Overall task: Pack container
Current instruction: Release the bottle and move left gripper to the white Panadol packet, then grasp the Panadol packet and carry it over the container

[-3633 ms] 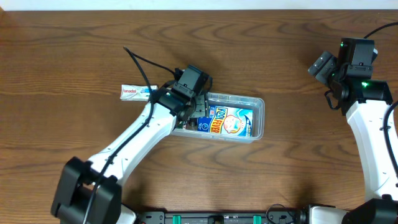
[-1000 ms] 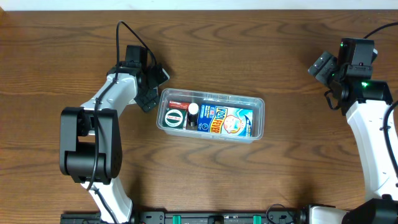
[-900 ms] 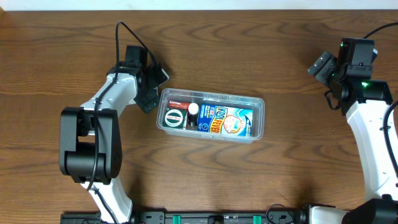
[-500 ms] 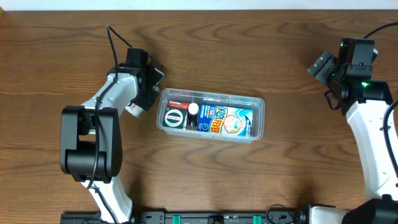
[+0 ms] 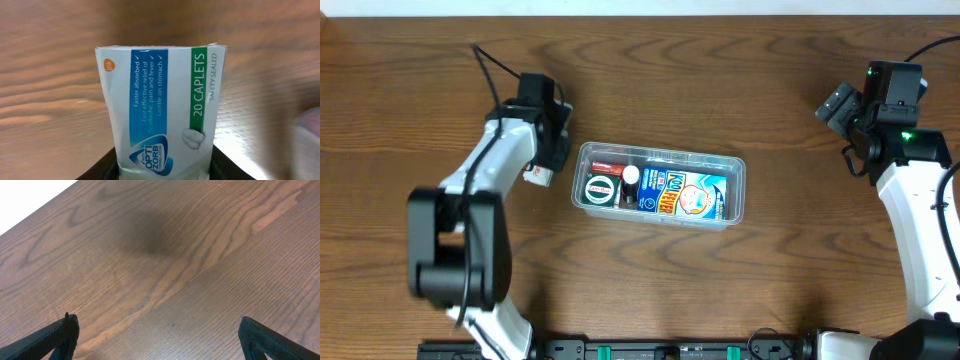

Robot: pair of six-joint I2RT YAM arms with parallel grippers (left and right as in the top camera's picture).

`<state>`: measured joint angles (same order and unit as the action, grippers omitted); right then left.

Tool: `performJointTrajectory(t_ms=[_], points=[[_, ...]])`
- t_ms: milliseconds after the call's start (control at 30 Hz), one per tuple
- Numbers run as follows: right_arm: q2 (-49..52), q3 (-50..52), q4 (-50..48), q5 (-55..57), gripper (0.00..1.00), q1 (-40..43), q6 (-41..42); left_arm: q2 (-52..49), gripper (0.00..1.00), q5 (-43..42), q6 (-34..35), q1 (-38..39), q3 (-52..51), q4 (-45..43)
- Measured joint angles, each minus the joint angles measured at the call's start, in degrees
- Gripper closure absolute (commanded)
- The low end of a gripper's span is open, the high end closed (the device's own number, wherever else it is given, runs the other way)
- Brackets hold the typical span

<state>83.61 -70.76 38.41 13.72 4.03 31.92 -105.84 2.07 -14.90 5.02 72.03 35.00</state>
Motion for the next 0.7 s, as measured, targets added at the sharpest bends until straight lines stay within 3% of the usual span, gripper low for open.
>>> performJointTrajectory(t_ms=[267, 500, 700], points=[[0.0, 0.0, 0.02, 0.0, 0.01, 0.0, 0.0, 13.88, 0.57, -1.29, 9.35, 0.0, 0.0, 4.83], [0.0, 0.0, 0.09, 0.0, 0.01, 0.0, -0.02, 20.28, 0.57, -16.28, 12.17, 0.85, 0.0, 9.31], [0.0, 0.0, 0.11, 0.0, 0.01, 0.0, 0.0, 20.87, 0.57, -24.5, 9.7, 7.21, 0.0, 11.87]])
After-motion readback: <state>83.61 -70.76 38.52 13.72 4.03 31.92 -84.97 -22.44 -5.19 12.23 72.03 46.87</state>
